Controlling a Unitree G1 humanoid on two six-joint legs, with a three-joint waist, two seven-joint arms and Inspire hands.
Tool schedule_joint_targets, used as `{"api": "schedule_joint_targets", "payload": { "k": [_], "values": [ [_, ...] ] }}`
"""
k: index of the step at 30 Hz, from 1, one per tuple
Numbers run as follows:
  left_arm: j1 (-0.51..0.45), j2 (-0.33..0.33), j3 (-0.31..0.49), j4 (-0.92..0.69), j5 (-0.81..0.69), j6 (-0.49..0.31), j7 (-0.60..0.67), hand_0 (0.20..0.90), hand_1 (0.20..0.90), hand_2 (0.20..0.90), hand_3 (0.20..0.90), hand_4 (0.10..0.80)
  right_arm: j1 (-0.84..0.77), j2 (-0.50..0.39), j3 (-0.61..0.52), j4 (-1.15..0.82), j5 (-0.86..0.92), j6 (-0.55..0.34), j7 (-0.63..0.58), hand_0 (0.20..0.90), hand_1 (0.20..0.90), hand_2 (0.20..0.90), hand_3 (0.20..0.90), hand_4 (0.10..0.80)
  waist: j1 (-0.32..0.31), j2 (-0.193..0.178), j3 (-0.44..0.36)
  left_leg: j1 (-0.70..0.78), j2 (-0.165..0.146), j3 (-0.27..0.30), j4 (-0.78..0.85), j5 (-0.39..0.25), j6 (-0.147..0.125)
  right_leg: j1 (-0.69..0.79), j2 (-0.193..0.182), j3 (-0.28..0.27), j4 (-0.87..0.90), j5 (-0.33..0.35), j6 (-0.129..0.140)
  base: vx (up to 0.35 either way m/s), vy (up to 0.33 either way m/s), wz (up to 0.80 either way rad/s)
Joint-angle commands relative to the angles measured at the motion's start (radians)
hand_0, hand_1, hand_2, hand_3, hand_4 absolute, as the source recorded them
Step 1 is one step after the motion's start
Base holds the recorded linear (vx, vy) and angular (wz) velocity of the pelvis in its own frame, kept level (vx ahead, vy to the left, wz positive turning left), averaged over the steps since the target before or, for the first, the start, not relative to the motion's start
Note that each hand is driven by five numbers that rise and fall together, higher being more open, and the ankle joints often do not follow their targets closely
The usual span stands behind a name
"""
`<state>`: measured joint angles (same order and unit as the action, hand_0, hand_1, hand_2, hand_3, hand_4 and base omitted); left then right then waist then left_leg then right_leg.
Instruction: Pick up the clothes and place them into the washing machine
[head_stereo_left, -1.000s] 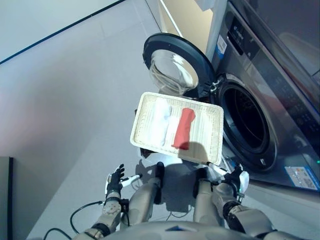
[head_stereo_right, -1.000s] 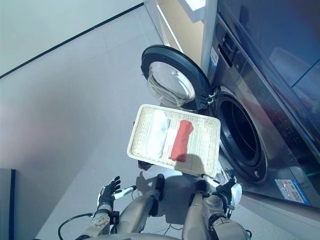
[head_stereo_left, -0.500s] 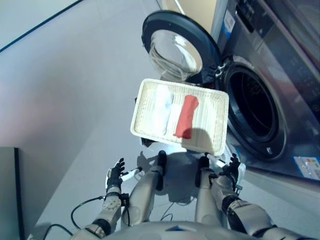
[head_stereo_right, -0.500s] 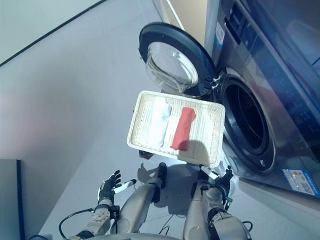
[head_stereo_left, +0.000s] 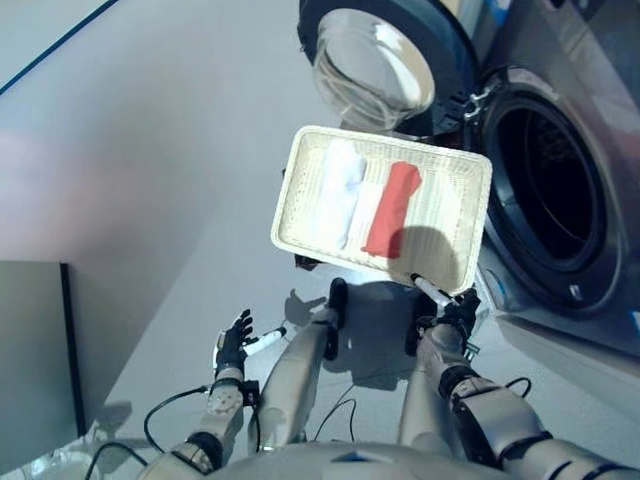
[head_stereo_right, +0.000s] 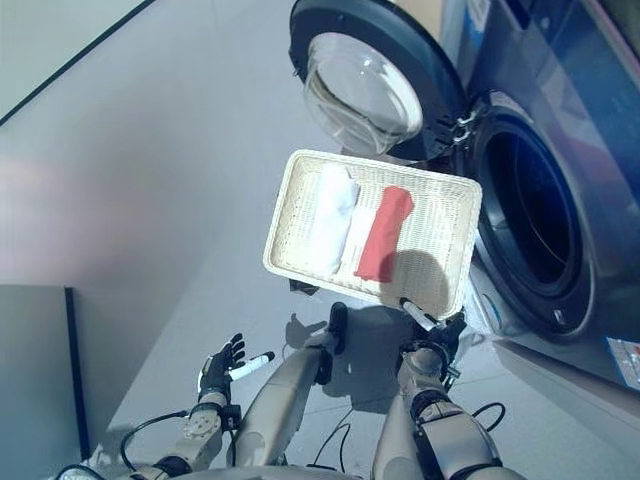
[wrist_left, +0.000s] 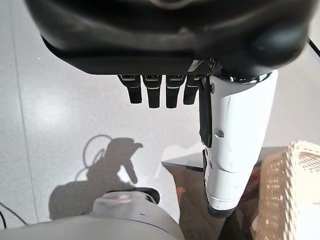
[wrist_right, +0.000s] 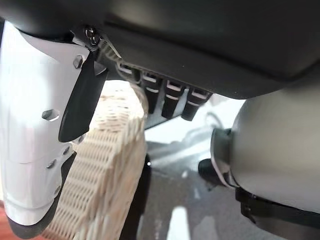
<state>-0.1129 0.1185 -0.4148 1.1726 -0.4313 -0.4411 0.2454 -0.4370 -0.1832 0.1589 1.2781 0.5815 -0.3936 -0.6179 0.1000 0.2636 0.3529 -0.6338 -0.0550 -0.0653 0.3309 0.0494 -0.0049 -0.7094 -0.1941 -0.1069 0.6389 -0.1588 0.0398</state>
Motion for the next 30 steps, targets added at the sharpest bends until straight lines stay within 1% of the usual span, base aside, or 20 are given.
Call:
{"api": "schedule_joint_targets", "payload": {
  "k": [1, 3, 4, 7, 8, 9, 13, 14, 15, 17, 19, 23, 27, 30],
  "values": [
    [0.102, 0.013, -0.048, -0.001, 0.01, 0.012, 0.013, 0.9, 0.9, 0.9, 0.9, 0.8, -0.114, 0.061, -0.019, -0.061, 0.015, -0.054, -0.008, 0.9, 0.9, 0.9, 0.9, 0.8, 0.045, 0.032, 0.006, -0.069, -0.101, 0.049, 0.056, -0.028, 0.012, 0.037, -0.024, 0.017, -0.075, 0.061, 0.008, 0.03, 0.006, 0.09],
    [0.106, 0.018, -0.048, -0.015, 0.014, 0.013, 0.011, 0.9, 0.9, 0.9, 0.9, 0.8, -0.138, 0.042, -0.035, -0.058, 0.019, -0.055, -0.007, 0.9, 0.9, 0.9, 0.9, 0.8, 0.052, 0.037, 0.003, -0.066, -0.104, 0.046, 0.05, -0.027, 0.012, 0.041, -0.027, 0.013, -0.076, 0.059, 0.01, 0.032, 0.003, 0.06],
    [0.138, 0.029, -0.062, -0.066, 0.026, 0.008, 0.002, 0.9, 0.9, 0.9, 0.9, 0.8, -0.2, 0.011, -0.06, -0.041, 0.025, -0.056, -0.021, 0.9, 0.9, 0.9, 0.9, 0.8, 0.073, 0.051, -0.005, -0.058, -0.111, 0.04, 0.041, -0.025, 0.013, 0.049, -0.035, 0.01, -0.078, 0.055, 0.012, 0.05, 0.016, 0.08],
    [0.184, 0.056, -0.081, -0.155, 0.044, 0.005, -0.012, 0.9, 0.9, 0.9, 0.9, 0.8, -0.298, -0.049, -0.111, -0.003, 0.053, -0.06, -0.034, 0.9, 0.9, 0.9, 0.9, 0.8, 0.1, 0.073, -0.017, -0.04, -0.12, 0.033, 0.021, -0.026, 0.016, 0.054, -0.046, 0.009, -0.076, 0.053, 0.018, 0.024, 0.055, 0.17],
    [0.189, 0.065, -0.087, -0.174, 0.048, 0.007, -0.017, 0.9, 0.9, 0.9, 0.9, 0.8, -0.33, -0.068, -0.122, 0.009, 0.061, -0.06, -0.037, 0.9, 0.9, 0.9, 0.9, 0.8, 0.11, 0.088, -0.015, -0.045, -0.117, 0.042, 0.007, 0.009, 0.022, 0.046, -0.048, 0.001, -0.087, 0.087, 0.012, -0.066, 0.093, 0.11],
    [0.194, 0.07, -0.094, -0.189, 0.053, 0.008, -0.019, 0.9, 0.9, 0.9, 0.9, 0.8, -0.357, -0.085, -0.126, 0.017, 0.066, -0.06, -0.039, 0.9, 0.9, 0.9, 0.9, 0.8, 0.117, 0.095, -0.018, -0.04, -0.119, 0.043, -0.003, 0.011, 0.023, 0.048, -0.05, 0.004, -0.09, 0.087, 0.014, -0.068, 0.098, 0.02],
    [0.195, 0.076, -0.098, -0.197, 0.05, 0.015, -0.031, 0.9, 0.9, 0.9, 0.9, 0.8, -0.432, -0.157, -0.146, 0.025, 0.088, -0.061, -0.044, 0.9, 0.9, 0.9, 0.9, 0.8, 0.133, 0.121, -0.028, -0.014, -0.129, 0.04, -0.041, 0.02, 0.024, 0.061, -0.069, 0.006, -0.103, 0.087, 0.022, 0.071, 0.065, 0.0],
    [0.196, 0.075, -0.099, -0.194, 0.05, 0.014, -0.031, 0.9, 0.9, 0.9, 0.9, 0.8, -0.447, -0.17, -0.151, 0.021, 0.089, -0.064, -0.05, 0.9, 0.9, 0.9, 0.9, 0.8, 0.134, 0.12, -0.036, 0.004, -0.134, 0.03, -0.048, -0.005, 0.019, 0.073, -0.072, 0.017, -0.104, 0.06, 0.032, 0.039, 0.07, -0.06],
    [0.197, 0.078, -0.096, -0.197, 0.047, 0.014, -0.031, 0.9, 0.9, 0.9, 0.9, 0.8, -0.461, -0.185, -0.154, 0.01, 0.088, -0.064, -0.055, 0.9, 0.9, 0.9, 0.9, 0.8, 0.137, 0.133, -0.032, 0.003, -0.13, 0.036, -0.064, 0.029, 0.022, 0.067, -0.073, 0.007, -0.113, 0.092, 0.026, 0.043, 0.069, -0.02],
    [0.197, 0.078, -0.097, -0.199, 0.049, 0.014, -0.03, 0.9, 0.9, 0.9, 0.9, 0.8, -0.477, -0.206, -0.16, 0.008, 0.089, -0.062, -0.054, 0.9, 0.9, 0.9, 0.9, 0.8, 0.139, 0.139, -0.034, 0.014, -0.132, 0.036, -0.076, 0.034, 0.021, 0.074, -0.077, 0.004, -0.118, 0.094, 0.029, -0.012, 0.068, 0.01],
    [0.206, 0.078, -0.096, -0.2, 0.051, 0.013, -0.031, 0.9, 0.9, 0.9, 0.9, 0.8, -0.522, -0.253, -0.155, 0.008, 0.077, -0.056, -0.065, 0.9, 0.9, 0.9, 0.9, 0.8, 0.145, 0.153, -0.048, 0.037, -0.137, 0.033, -0.104, 0.039, 0.02, 0.088, -0.087, 0.002, -0.132, 0.094, 0.034, 0.062, 0.063, 0.01],
    [0.208, 0.076, -0.09, -0.192, 0.049, 0.013, -0.037, 0.9, 0.9, 0.9, 0.9, 0.8, -0.567, -0.305, -0.154, 0.011, 0.071, -0.05, -0.06, 0.9, 0.9, 0.9, 0.9, 0.8, 0.153, 0.16, -0.069, 0.06, -0.144, 0.028, -0.115, 0.039, 0.02, 0.114, -0.097, -0.001, -0.139, 0.093, 0.039, 0.051, 0.033, 0.02],
    [0.204, 0.074, -0.085, -0.182, 0.054, 0.016, -0.037, 0.9, 0.9, 0.9, 0.9, 0.8, -0.567, -0.305, -0.148, 0.026, 0.074, -0.045, -0.044, 0.9, 0.9, 0.9, 0.9, 0.8, 0.152, 0.152, -0.08, 0.081, -0.141, 0.026, -0.119, 0.035, 0.02, 0.136, -0.095, 0.0, -0.149, 0.095, 0.041, 0.054, 0.008, 0.0],
    [0.181, 0.054, -0.064, -0.13, 0.058, 0.021, -0.027, 0.9, 0.9, 0.9, 0.9, 0.8, -0.515, -0.258, -0.156, 0.039, 0.088, -0.045, -0.014, 0.9, 0.9, 0.9, 0.9, 0.8, 0.142, 0.119, -0.095, 0.113, -0.131, 0.027, -0.128, 0.03, 0.021, 0.174, -0.083, -0.001, -0.173, 0.101, 0.044, 0.062, -0.025, 0.03]
  ]
}}
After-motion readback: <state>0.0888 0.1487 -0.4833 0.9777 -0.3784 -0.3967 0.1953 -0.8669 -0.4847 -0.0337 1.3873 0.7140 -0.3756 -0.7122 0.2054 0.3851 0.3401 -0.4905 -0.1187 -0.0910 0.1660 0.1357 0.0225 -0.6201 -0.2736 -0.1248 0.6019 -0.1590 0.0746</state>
